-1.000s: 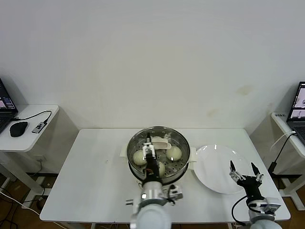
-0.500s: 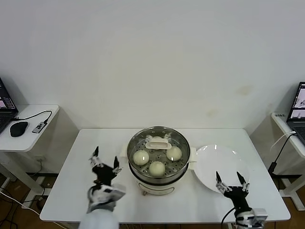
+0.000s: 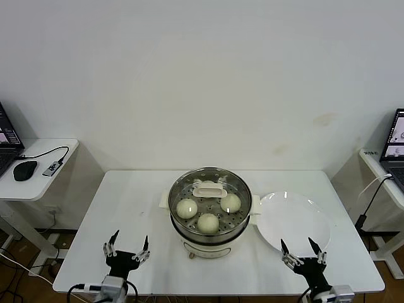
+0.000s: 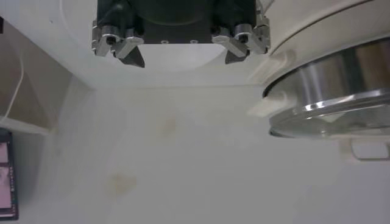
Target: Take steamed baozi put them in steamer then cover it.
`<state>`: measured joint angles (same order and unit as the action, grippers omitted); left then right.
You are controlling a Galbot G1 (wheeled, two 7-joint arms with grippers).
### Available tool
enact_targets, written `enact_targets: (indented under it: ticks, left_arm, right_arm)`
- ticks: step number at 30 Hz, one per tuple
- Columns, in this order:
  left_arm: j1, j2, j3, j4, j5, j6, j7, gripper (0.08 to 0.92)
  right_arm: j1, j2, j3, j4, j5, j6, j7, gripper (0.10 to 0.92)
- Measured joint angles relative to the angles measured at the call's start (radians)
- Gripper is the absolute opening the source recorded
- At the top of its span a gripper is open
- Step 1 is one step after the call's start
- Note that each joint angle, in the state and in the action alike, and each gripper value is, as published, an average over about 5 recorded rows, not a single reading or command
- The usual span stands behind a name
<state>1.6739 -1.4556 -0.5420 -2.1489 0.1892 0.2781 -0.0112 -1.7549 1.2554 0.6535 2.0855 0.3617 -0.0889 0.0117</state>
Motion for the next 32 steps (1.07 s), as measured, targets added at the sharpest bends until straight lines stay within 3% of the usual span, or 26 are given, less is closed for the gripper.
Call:
enact_targets:
  ticks: [11, 32]
  left_arm:
    - [0.088, -0.008, -0.049, -0.021, -0.141, -0.038, 0.006, 0.823]
    - [0.116, -0.004, -0.079, -0.015, -0.206, -0.047, 0.025, 0.823]
  right_arm:
    - [-0.019, -0.009, -0.011, 0.015, -0.009, -0.039, -0.003, 0.823]
    - [-0.003, -0.003, 0.002, -0.008, -0.035, -0.026, 0.012, 0.823]
